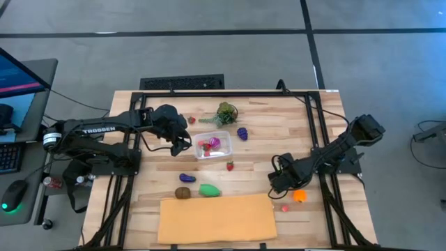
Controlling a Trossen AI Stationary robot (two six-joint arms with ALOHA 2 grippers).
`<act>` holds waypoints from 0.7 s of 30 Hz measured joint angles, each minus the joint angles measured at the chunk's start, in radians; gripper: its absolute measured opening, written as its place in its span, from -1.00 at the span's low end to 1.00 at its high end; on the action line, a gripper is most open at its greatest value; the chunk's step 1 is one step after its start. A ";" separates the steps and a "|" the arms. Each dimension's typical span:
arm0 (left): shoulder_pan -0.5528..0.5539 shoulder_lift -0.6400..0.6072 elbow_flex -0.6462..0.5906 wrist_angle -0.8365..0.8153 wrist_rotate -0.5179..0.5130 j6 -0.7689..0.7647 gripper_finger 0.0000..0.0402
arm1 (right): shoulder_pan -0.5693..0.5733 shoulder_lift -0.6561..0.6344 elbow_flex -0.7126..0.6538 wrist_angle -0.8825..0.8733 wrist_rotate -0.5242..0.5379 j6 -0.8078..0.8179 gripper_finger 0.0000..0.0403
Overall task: Pick and placing Produce into tupperware
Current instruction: Put the green starfruit into the transparent bin
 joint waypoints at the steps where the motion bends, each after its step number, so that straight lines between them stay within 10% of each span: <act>1: 0.000 0.000 0.000 -0.003 0.000 0.000 0.00 | -0.001 0.000 0.000 -0.002 0.000 0.000 0.29; 13: 0.000 0.000 0.000 -0.003 -0.003 0.000 0.00 | -0.001 0.000 0.000 -0.005 0.003 -0.008 0.05; 21: 0.000 0.000 0.000 -0.003 -0.006 0.000 0.00 | -0.004 0.000 0.000 -0.003 0.003 -0.008 0.24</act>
